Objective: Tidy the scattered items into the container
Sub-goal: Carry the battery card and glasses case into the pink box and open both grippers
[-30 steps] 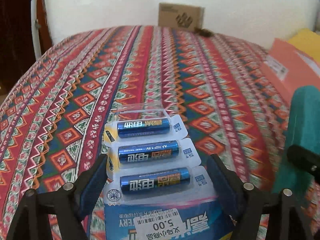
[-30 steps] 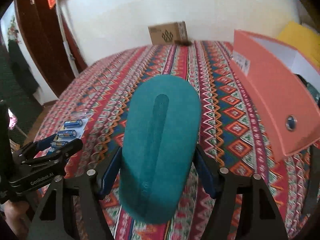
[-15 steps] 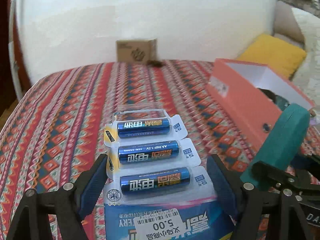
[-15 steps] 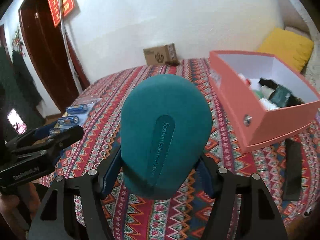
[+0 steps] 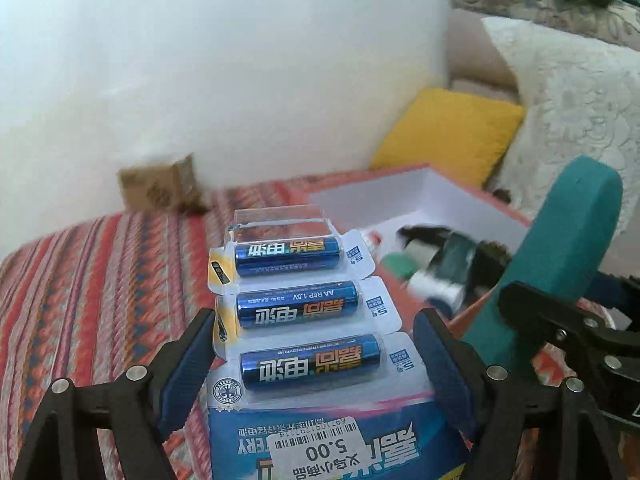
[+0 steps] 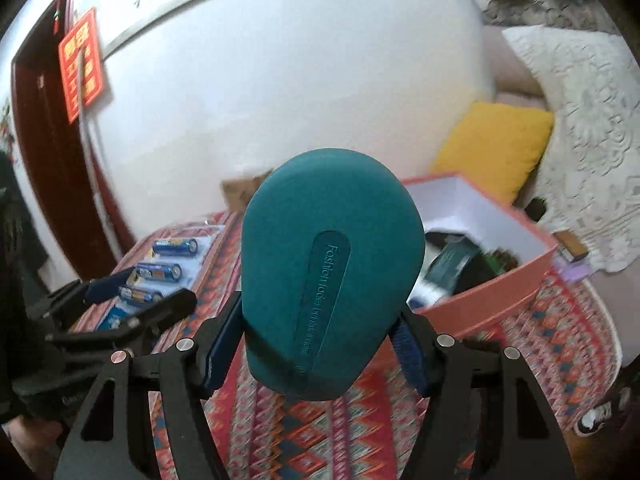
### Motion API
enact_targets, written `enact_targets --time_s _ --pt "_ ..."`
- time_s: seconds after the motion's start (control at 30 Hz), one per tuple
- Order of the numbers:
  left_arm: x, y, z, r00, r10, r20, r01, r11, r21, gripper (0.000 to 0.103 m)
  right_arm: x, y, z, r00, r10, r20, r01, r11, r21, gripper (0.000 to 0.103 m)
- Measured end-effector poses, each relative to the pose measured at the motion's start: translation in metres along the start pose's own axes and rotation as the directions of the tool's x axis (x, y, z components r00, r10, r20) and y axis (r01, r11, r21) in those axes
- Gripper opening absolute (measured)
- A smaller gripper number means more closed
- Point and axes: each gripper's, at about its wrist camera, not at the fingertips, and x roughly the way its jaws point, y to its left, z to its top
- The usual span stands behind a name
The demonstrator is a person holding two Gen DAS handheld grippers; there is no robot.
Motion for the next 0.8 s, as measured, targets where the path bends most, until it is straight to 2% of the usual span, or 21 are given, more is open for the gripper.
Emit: enact_targets --time_s 0.17,0.4,0.47,0.57,0.67,0.73,0.77,0.8 --pt "0.034 -0.026 0.038 0.999 -0.031 0.016 0.030 0.999 0.040 0.082 0.003 -0.036 0.039 0.996 -0.072 0.051 0.071 0.997 0.010 0.071" --pt "0.106 -0.060 0.072 0.999 -0.043 -0.017 0.045 0.993 0.114 0.082 0.045 -0.078 0.081 0.989 -0.140 0.047 0.139 0.990 0.031 0.071" --pt "0.131 -0.066 0.076 0.998 -0.044 -0.038 0.048 0.990 0.131 0.082 0.064 -0.090 0.084 0.987 -0.156 0.028 0.155 0.987 0.031 0.071" --pt "0.170 -0.073 0.076 0.996 -0.045 -0.078 0.056 0.987 0.151 0.083 0.103 -0.108 0.082 0.984 -0.169 -0.050 0.170 0.985 0.024 0.071" --pt "0.216 -0.087 0.070 0.986 -0.041 -0.160 0.075 0.974 0.215 0.087 0.143 -0.125 0.079 0.974 -0.181 -0.134 0.184 0.983 0.013 0.073" --pt "0.241 -0.094 0.064 0.976 -0.024 -0.215 0.077 0.968 0.240 0.096 0.169 -0.137 0.076 0.964 -0.189 -0.190 0.193 0.981 0.005 0.077" --pt "0.248 -0.096 0.062 0.972 -0.018 -0.232 0.077 0.966 0.245 0.103 0.182 -0.143 0.075 0.957 -0.192 -0.217 0.197 0.980 0.000 0.090" --pt "0.254 -0.098 0.061 0.969 -0.016 -0.248 0.080 0.965 0.249 0.103 0.191 -0.146 0.074 0.952 -0.209 -0.226 0.211 0.977 -0.013 0.096"
